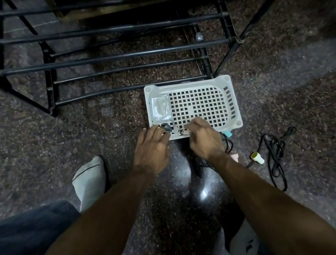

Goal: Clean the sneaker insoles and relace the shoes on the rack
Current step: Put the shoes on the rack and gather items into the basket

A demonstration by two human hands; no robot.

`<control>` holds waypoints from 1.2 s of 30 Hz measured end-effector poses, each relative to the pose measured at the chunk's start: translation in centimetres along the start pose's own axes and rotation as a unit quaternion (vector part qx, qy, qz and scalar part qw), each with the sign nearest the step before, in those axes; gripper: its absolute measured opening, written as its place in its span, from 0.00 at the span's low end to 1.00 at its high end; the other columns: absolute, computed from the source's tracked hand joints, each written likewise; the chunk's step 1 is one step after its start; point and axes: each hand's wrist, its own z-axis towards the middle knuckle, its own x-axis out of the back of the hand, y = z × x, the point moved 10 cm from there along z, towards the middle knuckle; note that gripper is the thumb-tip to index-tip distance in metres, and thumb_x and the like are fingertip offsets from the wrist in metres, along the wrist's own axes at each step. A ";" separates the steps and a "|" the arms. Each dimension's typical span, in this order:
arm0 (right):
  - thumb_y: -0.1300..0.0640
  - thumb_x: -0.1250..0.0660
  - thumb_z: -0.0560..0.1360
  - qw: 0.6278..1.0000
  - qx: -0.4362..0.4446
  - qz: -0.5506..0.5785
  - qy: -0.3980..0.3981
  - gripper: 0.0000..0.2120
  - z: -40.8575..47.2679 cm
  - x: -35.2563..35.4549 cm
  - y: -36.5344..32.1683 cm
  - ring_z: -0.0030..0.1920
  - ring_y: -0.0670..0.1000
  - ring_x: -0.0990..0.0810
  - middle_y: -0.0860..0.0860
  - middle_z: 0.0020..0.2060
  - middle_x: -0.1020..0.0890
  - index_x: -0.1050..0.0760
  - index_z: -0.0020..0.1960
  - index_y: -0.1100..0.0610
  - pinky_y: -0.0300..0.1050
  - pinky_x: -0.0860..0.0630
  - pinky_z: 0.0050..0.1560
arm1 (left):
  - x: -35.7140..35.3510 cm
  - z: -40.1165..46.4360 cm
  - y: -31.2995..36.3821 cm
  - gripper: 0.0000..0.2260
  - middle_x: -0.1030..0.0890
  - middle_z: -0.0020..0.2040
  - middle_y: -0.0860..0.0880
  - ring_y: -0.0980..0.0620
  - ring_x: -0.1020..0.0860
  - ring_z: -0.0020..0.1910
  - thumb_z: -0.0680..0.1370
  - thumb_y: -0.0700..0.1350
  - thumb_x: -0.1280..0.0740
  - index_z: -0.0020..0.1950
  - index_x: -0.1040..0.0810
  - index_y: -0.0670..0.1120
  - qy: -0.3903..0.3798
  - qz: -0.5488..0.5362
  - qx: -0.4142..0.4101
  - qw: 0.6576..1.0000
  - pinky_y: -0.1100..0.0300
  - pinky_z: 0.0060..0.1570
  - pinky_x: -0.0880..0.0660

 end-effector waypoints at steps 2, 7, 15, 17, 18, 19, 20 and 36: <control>0.63 0.37 0.74 0.982 -0.143 0.068 0.107 0.12 -2.6 1.7 3.1 0.50 0.53 0.22 0.51 0.52 0.22 0.21 0.54 0.55 0.42 0.27 0.44 | 0.8 -0.9 0.3 0.19 0.24 0.63 0.47 0.45 0.30 0.67 0.70 0.43 0.31 0.62 0.23 0.47 0.061 -0.019 -0.021 0.998 0.45 0.66 0.34; 0.51 0.37 0.77 0.965 -0.263 -0.003 -0.026 0.12 -9.5 -3.2 7.2 0.56 0.58 0.23 0.54 0.58 0.24 0.26 0.59 0.53 0.50 0.24 0.50 | -0.8 -3.4 1.1 0.14 0.23 0.56 0.50 0.48 0.27 0.57 0.69 0.42 0.32 0.53 0.19 0.47 0.067 -0.080 0.011 0.994 0.50 0.53 0.27; 0.52 0.32 0.74 0.942 -0.301 0.043 -0.140 0.09 -11.9 -5.9 7.5 0.54 0.58 0.20 0.54 0.51 0.17 0.21 0.53 0.52 0.46 0.24 0.50 | -4.3 -7.4 2.6 0.14 0.26 0.61 0.54 0.51 0.30 0.61 0.76 0.44 0.39 0.59 0.22 0.52 -0.066 -0.142 0.061 0.986 0.55 0.58 0.31; 0.54 0.29 0.72 0.931 -0.309 0.105 -0.164 0.05 -11.7 -5.6 6.4 0.47 0.54 0.19 0.51 0.44 0.17 0.19 0.47 0.53 0.40 0.26 0.43 | -4.2 -7.6 2.5 0.14 0.26 0.63 0.53 0.50 0.29 0.62 0.76 0.44 0.39 0.61 0.22 0.52 -0.086 -0.154 0.073 0.982 0.55 0.59 0.29; 0.57 0.28 0.72 0.924 -0.303 0.146 -0.182 0.02 -11.6 -5.6 5.5 0.40 0.51 0.20 0.50 0.38 0.19 0.20 0.42 0.54 0.38 0.28 0.38 | -3.8 -7.5 2.8 0.15 0.25 0.62 0.53 0.49 0.28 0.62 0.76 0.43 0.39 0.61 0.23 0.52 -0.086 -0.167 0.076 0.979 0.55 0.59 0.28; 0.62 0.29 0.72 0.920 -0.283 0.174 -0.205 0.07 -11.4 -5.3 4.1 0.33 0.50 0.22 0.51 0.32 0.21 0.23 0.38 0.55 0.38 0.29 0.32 | -3.5 -7.3 3.0 0.16 0.24 0.62 0.52 0.49 0.26 0.61 0.76 0.42 0.38 0.63 0.24 0.52 -0.085 -0.204 0.084 0.972 0.56 0.58 0.27; 0.67 0.30 0.73 0.917 -0.260 0.202 -0.224 0.11 -11.2 -4.9 2.7 0.29 0.49 0.25 0.52 0.30 0.24 0.26 0.35 0.55 0.39 0.31 0.28 | -3.5 -7.2 3.2 0.20 0.23 0.62 0.53 0.50 0.25 0.60 0.76 0.40 0.36 0.66 0.25 0.53 -0.088 -0.268 0.100 0.954 0.59 0.57 0.26; 0.67 0.30 0.71 0.968 -0.068 0.173 -0.166 0.12 -9.7 13.5 -4.6 0.36 0.52 0.24 0.51 0.35 0.22 0.25 0.40 0.50 0.45 0.28 0.38 | 12.9 -6.8 3.6 0.08 0.24 0.37 0.48 0.54 0.27 0.32 0.78 0.35 0.33 0.42 0.21 0.46 -0.005 -0.506 0.064 0.860 0.65 0.28 0.27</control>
